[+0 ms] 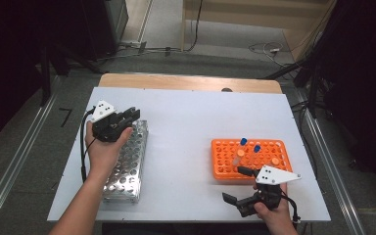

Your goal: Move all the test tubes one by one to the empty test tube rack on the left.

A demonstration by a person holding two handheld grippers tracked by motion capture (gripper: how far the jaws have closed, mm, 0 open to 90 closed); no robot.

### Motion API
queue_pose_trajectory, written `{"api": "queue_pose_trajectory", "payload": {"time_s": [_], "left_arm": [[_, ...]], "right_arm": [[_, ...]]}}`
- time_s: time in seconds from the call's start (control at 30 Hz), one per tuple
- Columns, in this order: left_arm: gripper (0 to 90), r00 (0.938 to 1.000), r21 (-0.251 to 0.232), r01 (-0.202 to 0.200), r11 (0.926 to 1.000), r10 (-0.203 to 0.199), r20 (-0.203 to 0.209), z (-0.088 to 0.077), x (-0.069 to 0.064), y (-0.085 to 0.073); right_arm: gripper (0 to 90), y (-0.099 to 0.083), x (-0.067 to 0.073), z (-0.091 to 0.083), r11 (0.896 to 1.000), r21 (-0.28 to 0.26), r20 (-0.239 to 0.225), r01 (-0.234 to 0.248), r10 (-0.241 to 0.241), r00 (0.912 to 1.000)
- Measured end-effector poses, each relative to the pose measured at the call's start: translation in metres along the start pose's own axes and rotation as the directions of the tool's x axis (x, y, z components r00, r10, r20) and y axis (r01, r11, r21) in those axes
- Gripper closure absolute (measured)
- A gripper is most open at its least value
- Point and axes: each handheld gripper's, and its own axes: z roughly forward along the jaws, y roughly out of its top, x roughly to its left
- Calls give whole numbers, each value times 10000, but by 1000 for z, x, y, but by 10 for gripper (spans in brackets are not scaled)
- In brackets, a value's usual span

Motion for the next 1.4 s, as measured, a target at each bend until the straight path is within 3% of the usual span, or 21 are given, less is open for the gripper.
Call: {"api": "queue_pose_trajectory", "payload": {"time_s": [0.5, 0.7, 0.9, 1.13, 1.4], "left_arm": [[757, 9996, 691, -280, 9972, 286, -78, 6, -2, -9], [754, 9992, 1266, -355, 9913, 373, -118, 8, -4, -11], [734, 9996, 1498, -259, 9884, 276, -94, 10, -6, -12], [492, 10000, 1321, 64, 9912, -60, -29, 4, -9, -9], [222, 9979, 708, 216, 9973, -259, 598, -17, -21, -6]], "right_arm": [[0, 0, 0, 0, 10000, -31, 46, 14, -14, 10000], [0, 0, 0, -1, 10000, -63, 82, 57, -56, 10000], [0, 0, 0, -2, 9999, -96, 114, 50, -49, 9999], [0, 2, 0, -5, 9998, -186, 117, 81, -79, 9999], [0, 6, 0, -13, 9988, -459, 239, 171, -160, 9996]]}}
